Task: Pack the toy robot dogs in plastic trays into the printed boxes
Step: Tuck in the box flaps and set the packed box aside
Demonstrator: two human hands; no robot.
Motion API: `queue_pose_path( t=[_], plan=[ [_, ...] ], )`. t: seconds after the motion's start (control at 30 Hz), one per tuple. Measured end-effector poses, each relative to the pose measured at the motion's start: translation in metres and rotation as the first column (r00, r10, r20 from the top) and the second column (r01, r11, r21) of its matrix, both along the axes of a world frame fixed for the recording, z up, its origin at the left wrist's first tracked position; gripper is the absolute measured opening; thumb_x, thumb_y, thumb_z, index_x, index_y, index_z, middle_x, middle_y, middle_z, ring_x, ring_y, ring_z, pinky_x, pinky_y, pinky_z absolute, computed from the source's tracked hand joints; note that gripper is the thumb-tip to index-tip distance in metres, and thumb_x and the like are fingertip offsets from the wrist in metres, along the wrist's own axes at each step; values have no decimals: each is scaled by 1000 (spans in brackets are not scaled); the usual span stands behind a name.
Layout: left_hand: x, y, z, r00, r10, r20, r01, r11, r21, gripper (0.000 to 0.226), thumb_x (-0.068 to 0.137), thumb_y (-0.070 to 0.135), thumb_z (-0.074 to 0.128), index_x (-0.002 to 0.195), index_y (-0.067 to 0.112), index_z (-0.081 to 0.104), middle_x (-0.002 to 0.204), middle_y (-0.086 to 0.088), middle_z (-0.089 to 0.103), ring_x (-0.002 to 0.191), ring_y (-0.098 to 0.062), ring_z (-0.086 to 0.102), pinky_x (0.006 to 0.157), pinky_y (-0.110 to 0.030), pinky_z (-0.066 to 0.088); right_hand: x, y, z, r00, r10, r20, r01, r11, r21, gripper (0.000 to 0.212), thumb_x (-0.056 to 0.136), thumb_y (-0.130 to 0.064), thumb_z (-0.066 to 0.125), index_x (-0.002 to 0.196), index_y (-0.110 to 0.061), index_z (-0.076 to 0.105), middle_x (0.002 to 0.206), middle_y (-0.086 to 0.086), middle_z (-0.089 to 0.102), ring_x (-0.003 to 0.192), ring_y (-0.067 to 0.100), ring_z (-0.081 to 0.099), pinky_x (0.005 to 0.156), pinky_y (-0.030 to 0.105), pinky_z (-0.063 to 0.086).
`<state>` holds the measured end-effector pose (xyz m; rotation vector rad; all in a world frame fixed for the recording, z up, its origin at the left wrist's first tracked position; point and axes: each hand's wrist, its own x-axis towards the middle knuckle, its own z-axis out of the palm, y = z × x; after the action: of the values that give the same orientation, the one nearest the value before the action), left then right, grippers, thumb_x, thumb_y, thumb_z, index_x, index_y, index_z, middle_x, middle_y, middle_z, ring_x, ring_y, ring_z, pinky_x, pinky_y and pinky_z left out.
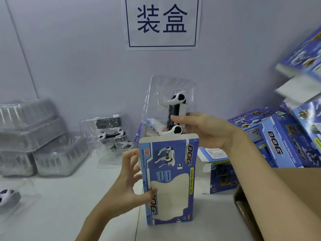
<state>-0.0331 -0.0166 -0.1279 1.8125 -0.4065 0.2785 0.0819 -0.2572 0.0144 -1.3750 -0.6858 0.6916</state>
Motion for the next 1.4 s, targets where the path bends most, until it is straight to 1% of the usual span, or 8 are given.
queue_pose_path(
  t=[0.23, 0.5, 0.67, 0.77, 0.9, 1.1, 1.2, 1.4],
  plan=[
    [-1, -2, 2, 1000, -19, 19, 19, 1000, -7, 86, 80, 28, 87, 138, 48, 27, 148, 16, 51, 139, -25, 54, 95, -45, 61, -5, 2, -3, 967, -48, 252, 94, 980, -174, 50, 86, -23, 75, 133, -18, 59, 124, 12, 74, 106, 27, 75, 77, 32, 63],
    [-2, -21, 7, 996, 79, 51, -68, 981, -180, 54, 81, 70, 71, 121, 49, 41, 139, 18, 62, 130, -17, 63, 88, -43, 64, -19, -3, -9, 887, 17, 461, 164, 922, -350, 60, 94, -25, 72, 149, -20, 49, 144, 5, 63, 131, 22, 62, 111, 51, 50],
    [-1, -24, 6, 993, 92, 74, -75, 976, -204, 48, 87, 62, 67, 124, 49, 40, 140, 15, 63, 132, -16, 61, 89, -46, 63, -39, -7, -20, 856, -122, 503, 235, 957, -168, 28, 90, -56, 50, 102, -43, 72, 98, -10, 80, 93, 9, 77, 78, 14, 57],
    [-2, -25, 6, 992, 91, 90, -68, 972, -224, 48, 91, 51, 64, 131, 55, 39, 143, 13, 60, 135, -15, 58, 87, -41, 64, -48, -3, -35, 804, -280, 524, 324, 946, 7, 40, 90, -69, 39, 79, -51, 73, 81, -5, 79, 77, 6, 77, 65, 6, 52],
    [-2, -28, 4, 991, 87, 97, -63, 972, -226, 52, 96, 49, 60, 143, 59, 39, 143, 17, 60, 131, -10, 61, 83, -32, 63, -51, 1, -70, 856, -416, 306, 370, 908, 199, 88, 69, -97, 43, 119, -28, 65, 110, 9, 78, 102, 18, 77, 87, 27, 61],
    [-3, -35, 6, 993, 101, 53, -83, 958, -273, 44, 83, 74, 66, 120, 58, 50, 130, 21, 66, 121, -13, 69, 76, -33, 65, -74, 16, -127, 772, -608, 187, 488, 754, 439, 77, 89, -78, 51, 157, -50, 28, 138, -12, 66, 125, 18, 67, 82, 31, 63],
    [-4, -38, 5, 987, 133, 95, -104, 960, -258, 35, 88, 61, 60, 121, 59, 47, 133, 19, 64, 123, -14, 67, 83, -35, 65, -88, 22, -150, 638, -678, 365, 551, 733, 398, 71, 93, -60, 65, 155, -44, 33, 140, -11, 62, 129, 17, 62, 90, 36, 62],
    [-7, -40, 5, 987, 121, 103, -93, 965, -245, 45, 100, 41, 51, 132, 71, 41, 137, 28, 58, 126, -5, 63, 79, -29, 64, -79, 15, -153, 629, -685, 368, 578, 729, 367, 72, 84, -54, 77, 145, -45, 40, 140, -5, 63, 131, 21, 61, 101, 51, 56]
  ],
)
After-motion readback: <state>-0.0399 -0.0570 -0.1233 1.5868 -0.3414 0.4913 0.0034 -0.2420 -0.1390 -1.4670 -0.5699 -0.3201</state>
